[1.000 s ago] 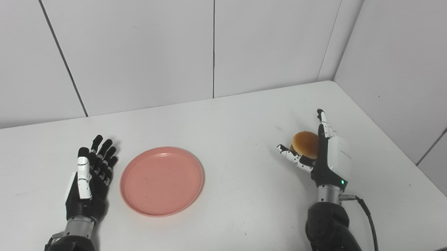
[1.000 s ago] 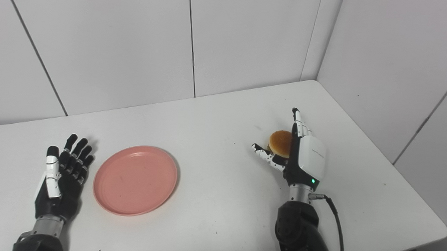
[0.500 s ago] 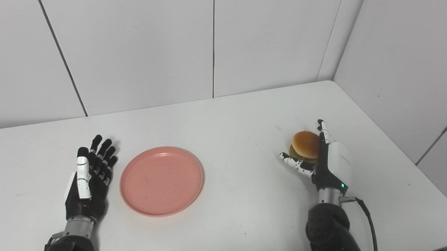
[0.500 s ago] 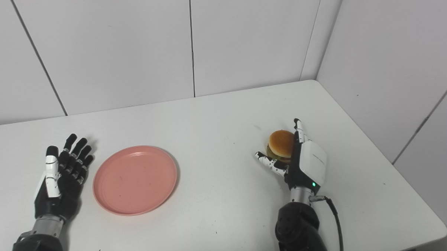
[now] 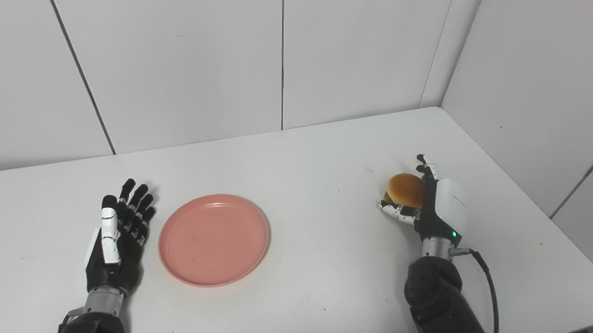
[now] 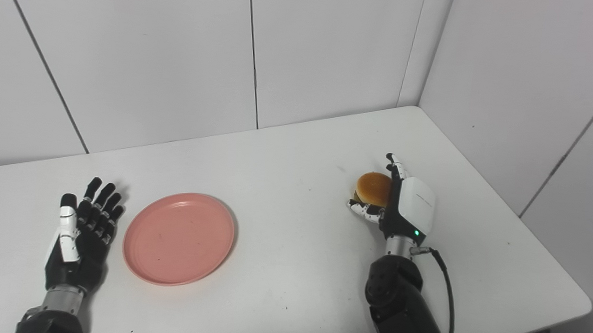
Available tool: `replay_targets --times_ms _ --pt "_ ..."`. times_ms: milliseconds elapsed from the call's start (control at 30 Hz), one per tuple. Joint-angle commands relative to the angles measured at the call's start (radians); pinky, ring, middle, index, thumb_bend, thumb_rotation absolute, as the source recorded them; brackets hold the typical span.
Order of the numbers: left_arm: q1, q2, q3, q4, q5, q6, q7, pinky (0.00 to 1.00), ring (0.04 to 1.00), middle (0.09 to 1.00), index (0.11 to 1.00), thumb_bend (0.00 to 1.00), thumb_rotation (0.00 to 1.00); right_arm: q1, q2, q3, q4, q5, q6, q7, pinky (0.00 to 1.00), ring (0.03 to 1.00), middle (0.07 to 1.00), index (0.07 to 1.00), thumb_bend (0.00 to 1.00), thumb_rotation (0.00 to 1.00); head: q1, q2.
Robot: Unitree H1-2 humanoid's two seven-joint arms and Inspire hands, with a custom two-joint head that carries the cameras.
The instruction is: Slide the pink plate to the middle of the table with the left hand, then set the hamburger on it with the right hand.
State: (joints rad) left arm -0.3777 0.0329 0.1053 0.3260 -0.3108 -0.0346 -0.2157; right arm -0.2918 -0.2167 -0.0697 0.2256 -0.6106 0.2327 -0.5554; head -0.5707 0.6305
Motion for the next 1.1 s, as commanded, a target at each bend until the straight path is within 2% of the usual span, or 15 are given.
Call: replay_targets --times_ms 0,33,67,133,200,300,467,567,633,700,733,767,833,933,1067 --pt "0.042 0.003 -0.003 0.037 0.002 -0.003 -0.01 1.0 0.981 0.97 0.964 0.63 1.0 0.034 0.006 -0.001 0.053 0.01 -0.062 -0.045 0.56 0.624 0.667 0.776 0.64 0.01 0.0 -0.001" --pt "0.043 0.003 -0.003 0.037 0.002 -0.005 -0.011 1.0 0.978 0.965 0.96 0.63 1.0 0.033 0.006 -0.002 0.058 0.016 -0.073 -0.052 0.53 0.575 0.563 0.742 0.59 0.0 0.0 -0.001" --pt "0.045 0.002 -0.005 0.033 0.005 -0.003 -0.008 1.0 0.975 0.963 0.959 0.63 1.0 0.034 0.005 -0.003 0.061 0.021 -0.082 -0.057 0.5 0.549 0.515 0.717 0.56 0.0 0.005 -0.004" --pt "0.05 0.0 -0.01 0.022 0.013 0.0 -0.002 1.0 0.972 0.96 0.956 0.63 1.0 0.035 0.004 -0.004 0.064 0.031 -0.087 -0.058 0.48 0.528 0.5 0.692 0.55 0.0 0.006 -0.004" --pt "0.054 0.0 -0.015 0.017 0.017 -0.001 -0.004 1.0 0.975 0.968 0.961 0.63 1.0 0.038 0.001 -0.004 0.06 0.039 -0.084 -0.052 0.34 0.405 0.484 0.534 0.53 0.0 0.011 -0.004" --pt "0.057 -0.002 -0.019 0.007 0.018 0.007 -0.001 1.0 0.978 0.974 0.965 0.63 1.0 0.04 -0.003 -0.005 0.057 0.047 -0.086 -0.05 0.26 0.322 0.476 0.495 0.52 0.0 0.016 -0.004" --pt "0.062 -0.009 -0.025 0.0 0.022 0.003 0.007 1.0 0.98 0.973 0.968 0.63 1.0 0.047 -0.009 -0.007 0.049 0.059 -0.108 -0.052 0.27 0.329 0.475 0.488 0.52 0.0 0.03 -0.01" --pt "0.068 -0.018 -0.031 -0.01 0.034 0.001 0.019 1.0 0.977 0.97 0.967 0.62 1.0 0.05 -0.018 -0.007 0.059 0.066 -0.159 -0.076 0.24 0.304 0.473 0.487 0.52 0.0 0.049 -0.011" --pt "0.072 -0.025 -0.034 -0.016 0.041 0.004 0.026 1.0 0.977 0.968 0.965 0.62 1.0 0.055 -0.024 -0.003 0.059 0.065 -0.199 -0.091 0.24 0.32 0.442 0.498 0.52 0.0 0.066 -0.012" --pt "0.075 -0.03 -0.037 -0.021 0.044 0.005 0.027 1.0 0.978 0.968 0.966 0.62 1.0 0.061 -0.028 0.005 0.048 0.06 -0.236 -0.098 0.24 0.325 0.467 0.49 0.52 0.0 0.08 -0.012" --pt "0.076 -0.031 -0.038 -0.022 0.044 0.005 0.027 1.0 0.98 0.97 0.968 0.62 1.0 0.064 -0.029 0.007 0.043 0.06 -0.246 -0.097 0.25 0.346 0.456 0.518 0.51 0.0 0.08 -0.012" --pt "0.077 -0.033 -0.041 -0.024 0.046 0.006 0.028 1.0 0.981 0.971 0.97 0.62 1.0 0.068 -0.024 0.012 0.017 0.059 -0.246 -0.088 0.25 0.357 0.451 0.533 0.51 0.0 0.091 -0.016" --pt "0.079 -0.035 -0.047 -0.025 0.055 -0.002 0.031 1.0 0.982 0.972 0.973 0.62 1.0 0.076 -0.018 0.021 -0.027 0.059 -0.252 -0.07 0.2 0.404 0.488 0.498 0.52 0.0 0.103 -0.017" --pt "0.082 -0.04 -0.053 -0.029 0.075 -0.009 0.041 1.0 0.981 0.969 0.973 0.63 1.0 0.085 -0.013 0.04 -0.097 0.07 -0.28 -0.035 0.2 0.407 0.502 0.489 0.52 0.0 0.124 -0.019" --pt "0.087 -0.046 -0.054 -0.042 0.084 -0.005 0.047 1.0 0.979 0.968 0.971 0.63 1.0 0.081 0.002 0.067 -0.19 0.063 -0.252 0.024 0.19 0.4 0.503 0.488 0.52 0.0 0.15 -0.015"
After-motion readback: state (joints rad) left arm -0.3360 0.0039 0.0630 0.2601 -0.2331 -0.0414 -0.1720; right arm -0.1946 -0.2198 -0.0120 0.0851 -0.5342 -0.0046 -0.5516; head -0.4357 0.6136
